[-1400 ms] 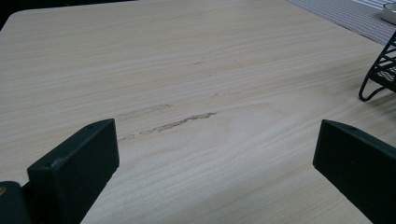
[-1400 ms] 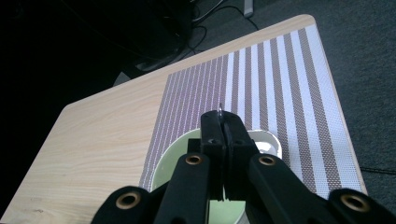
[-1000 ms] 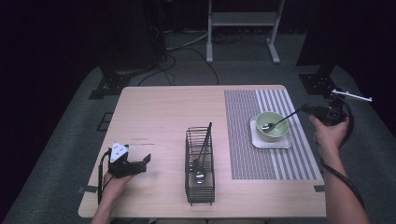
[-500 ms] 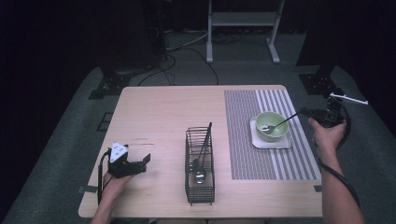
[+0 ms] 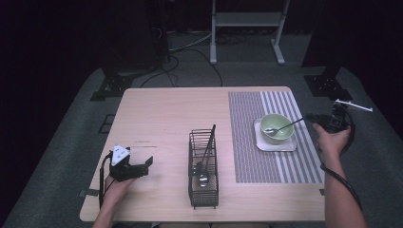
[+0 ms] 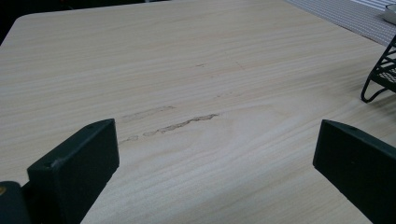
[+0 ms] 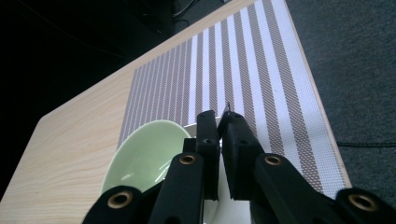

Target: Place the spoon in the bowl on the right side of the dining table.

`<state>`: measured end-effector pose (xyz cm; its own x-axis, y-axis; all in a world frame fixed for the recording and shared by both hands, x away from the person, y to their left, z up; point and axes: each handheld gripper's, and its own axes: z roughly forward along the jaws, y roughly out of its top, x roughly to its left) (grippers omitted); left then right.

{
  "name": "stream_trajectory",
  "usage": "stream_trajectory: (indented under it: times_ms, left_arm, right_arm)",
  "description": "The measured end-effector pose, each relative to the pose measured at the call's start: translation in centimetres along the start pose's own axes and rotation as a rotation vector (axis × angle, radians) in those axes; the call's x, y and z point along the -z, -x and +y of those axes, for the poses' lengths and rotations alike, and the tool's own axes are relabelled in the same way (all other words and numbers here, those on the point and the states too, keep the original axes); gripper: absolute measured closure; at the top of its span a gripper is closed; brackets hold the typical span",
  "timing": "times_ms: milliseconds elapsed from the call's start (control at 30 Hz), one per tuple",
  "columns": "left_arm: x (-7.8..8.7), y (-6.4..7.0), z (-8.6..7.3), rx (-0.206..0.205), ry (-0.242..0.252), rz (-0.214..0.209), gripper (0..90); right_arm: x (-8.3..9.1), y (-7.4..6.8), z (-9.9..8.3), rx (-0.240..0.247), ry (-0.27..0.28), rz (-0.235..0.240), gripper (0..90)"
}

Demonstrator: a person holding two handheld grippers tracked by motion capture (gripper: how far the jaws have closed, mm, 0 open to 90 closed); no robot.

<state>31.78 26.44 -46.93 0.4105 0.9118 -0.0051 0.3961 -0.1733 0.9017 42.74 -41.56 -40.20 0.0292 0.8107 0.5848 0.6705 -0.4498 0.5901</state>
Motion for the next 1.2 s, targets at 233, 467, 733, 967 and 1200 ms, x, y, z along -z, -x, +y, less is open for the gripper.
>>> stream_trajectory:
  times_ms: [233,467,733,967,1200]
  left_arm:
    - [0.0,-0.1,0.0,0.003,0.002,0.005,0.0]
    - [0.0,0.0,0.0,-0.001,0.002,0.002,0.0]
    - [0.0,0.1,0.0,-0.004,0.0,0.002,0.0]
    - [0.0,0.0,0.0,-0.004,0.0,0.001,0.0]
    - [0.0,0.1,0.0,-0.006,0.0,0.001,0.0]
  right_arm:
    - [0.2,0.5,-0.3,-0.003,-0.006,0.006,80.8]
    - [1.0,0.9,-0.5,-0.005,-0.005,0.026,75.5]
    - [1.2,0.5,-0.6,0.025,-0.028,0.052,69.0]
    - [0.7,0.1,-1.3,0.034,-0.059,0.079,63.1]
    - [0.6,-0.5,-2.0,0.063,-0.089,0.099,58.3]
